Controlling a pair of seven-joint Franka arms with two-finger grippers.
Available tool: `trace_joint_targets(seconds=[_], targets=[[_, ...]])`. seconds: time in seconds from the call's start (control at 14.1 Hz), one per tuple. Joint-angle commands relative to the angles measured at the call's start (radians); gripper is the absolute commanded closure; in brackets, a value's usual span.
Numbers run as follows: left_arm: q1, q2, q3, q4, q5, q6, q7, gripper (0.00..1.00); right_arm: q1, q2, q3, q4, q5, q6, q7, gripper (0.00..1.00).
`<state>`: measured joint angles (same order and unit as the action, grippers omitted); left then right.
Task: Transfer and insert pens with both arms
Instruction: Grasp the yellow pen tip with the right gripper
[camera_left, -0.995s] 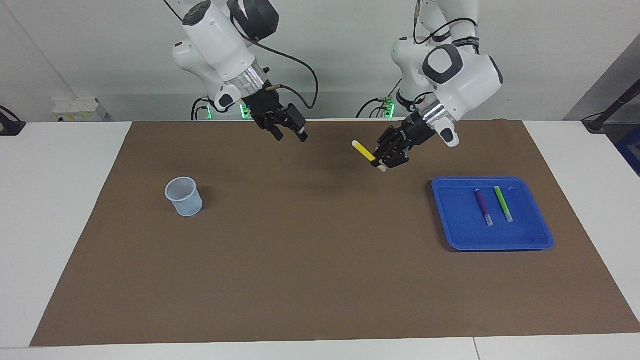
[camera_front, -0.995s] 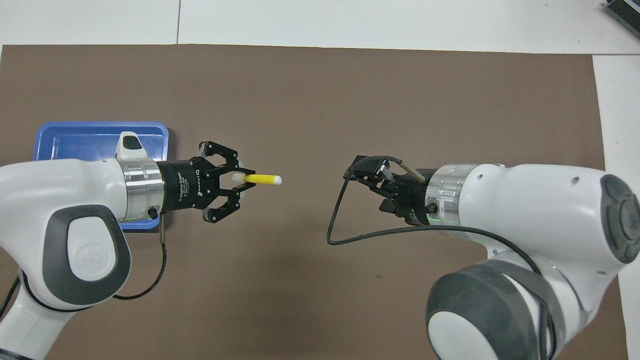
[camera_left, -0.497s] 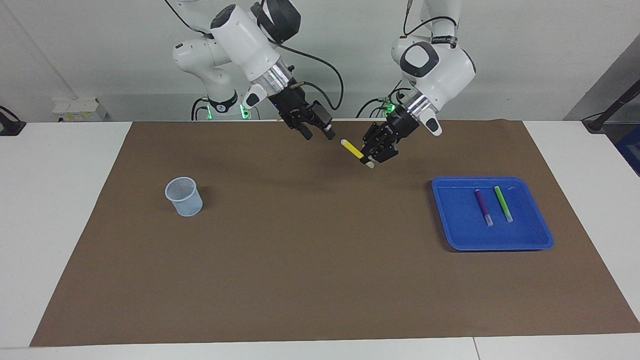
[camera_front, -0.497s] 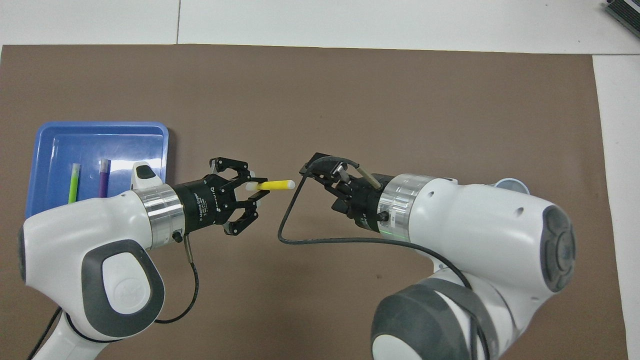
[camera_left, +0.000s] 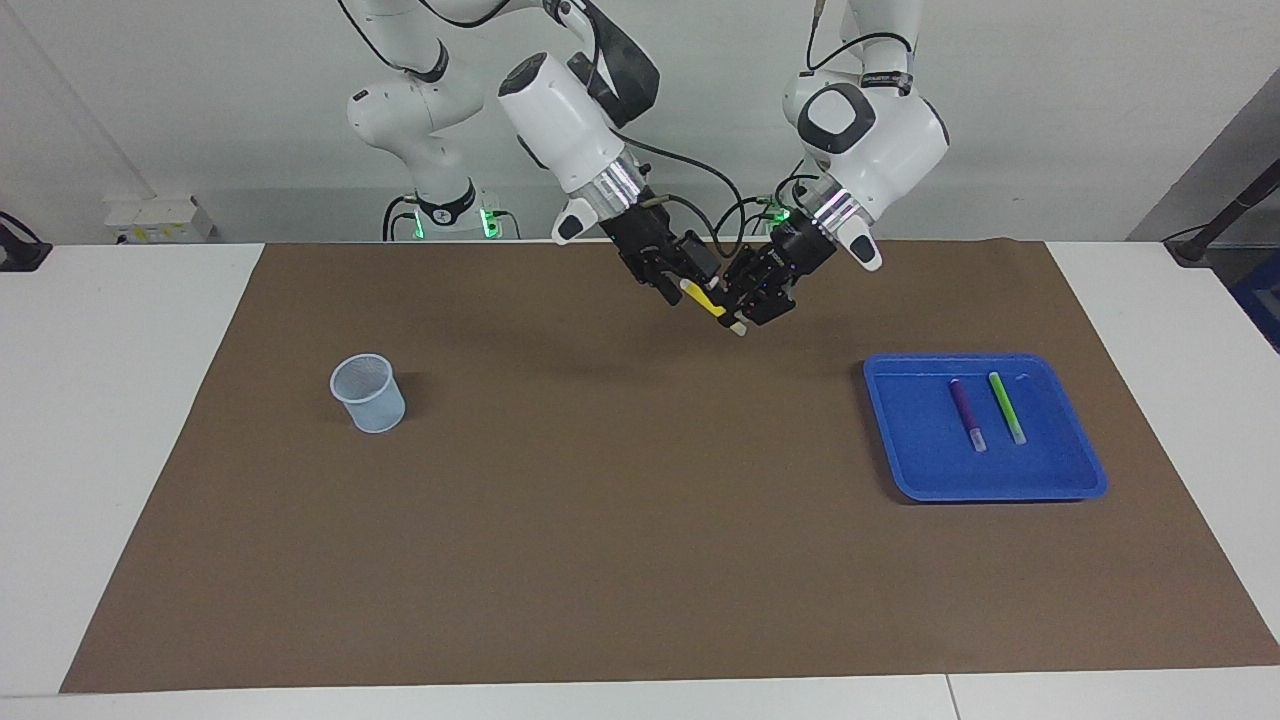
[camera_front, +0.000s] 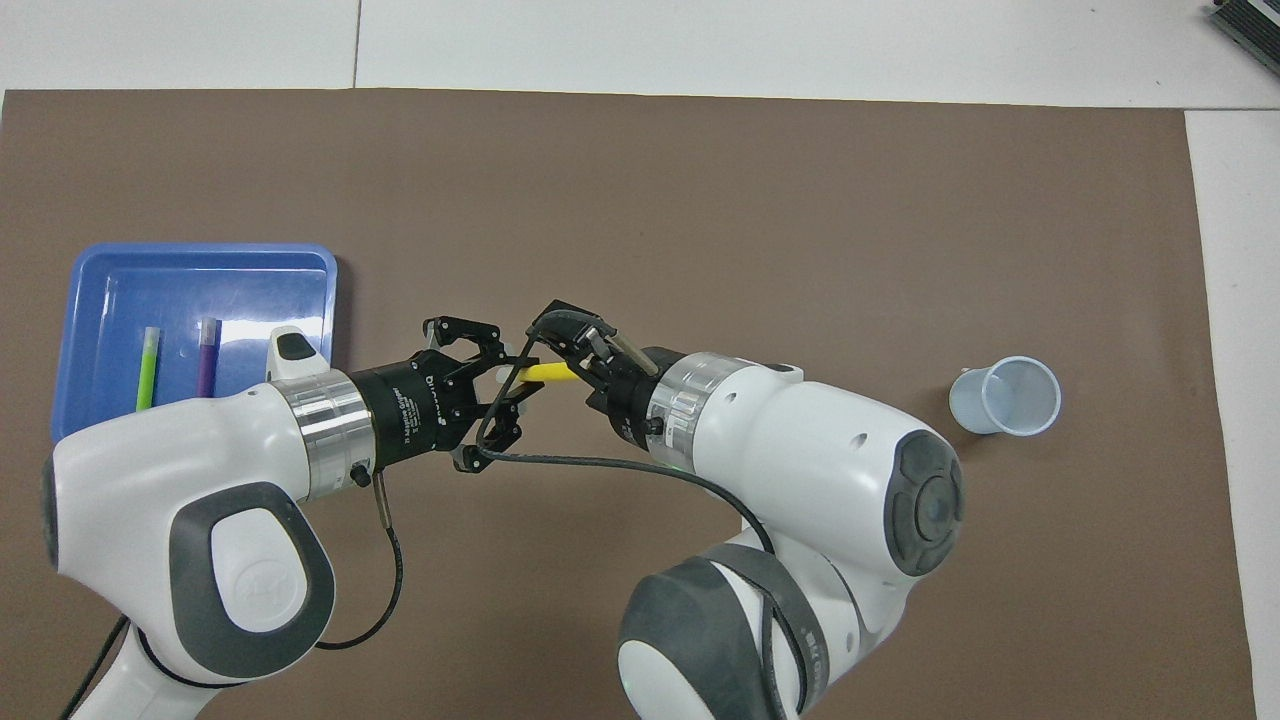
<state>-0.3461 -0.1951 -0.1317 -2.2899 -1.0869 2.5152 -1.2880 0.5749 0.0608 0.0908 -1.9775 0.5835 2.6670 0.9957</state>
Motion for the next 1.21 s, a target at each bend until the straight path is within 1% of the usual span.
trace_joint_targets(seconds=[0.0, 0.07, 0.21, 0.36, 0.5, 0.92, 0.99, 1.07, 1.14], targets=[[-0.025, -0.029, 0.012, -0.028, -0.021, 0.021, -0.014, 1.00, -0.001, 0.001, 0.000, 0.019, 0.024, -0.016, 0.006, 0.08], [-0.027, -0.029, 0.012, -0.028, -0.021, 0.021, -0.019, 1.00, -0.001, 0.001, 0.000, 0.019, 0.024, -0.016, 0.009, 0.13], [-0.027, -0.030, 0.012, -0.028, -0.021, 0.021, -0.019, 1.00, -0.001, -0.007, 0.000, 0.020, 0.024, -0.030, 0.011, 0.18], [-0.027, -0.030, 0.012, -0.028, -0.021, 0.021, -0.019, 1.00, -0.003, -0.016, 0.000, 0.022, 0.024, -0.073, 0.011, 0.19], [-0.027, -0.030, 0.012, -0.028, -0.021, 0.021, -0.020, 1.00, -0.003, -0.026, 0.000, 0.020, 0.024, -0.084, 0.011, 0.21], [-0.027, -0.033, 0.012, -0.028, -0.021, 0.019, -0.022, 1.00, -0.015, -0.026, 0.000, 0.020, 0.024, -0.099, -0.002, 0.35], [-0.027, -0.033, 0.012, -0.028, -0.021, 0.019, -0.024, 1.00, -0.015, -0.026, 0.000, 0.020, 0.024, -0.099, -0.002, 0.39], [-0.027, -0.035, 0.012, -0.028, -0.021, 0.019, -0.022, 1.00, -0.015, -0.027, 0.000, 0.019, 0.024, -0.101, 0.000, 0.47], [-0.027, -0.035, 0.012, -0.026, -0.021, 0.019, -0.022, 1.00, -0.016, -0.027, 0.000, 0.019, 0.024, -0.101, 0.000, 0.51]])
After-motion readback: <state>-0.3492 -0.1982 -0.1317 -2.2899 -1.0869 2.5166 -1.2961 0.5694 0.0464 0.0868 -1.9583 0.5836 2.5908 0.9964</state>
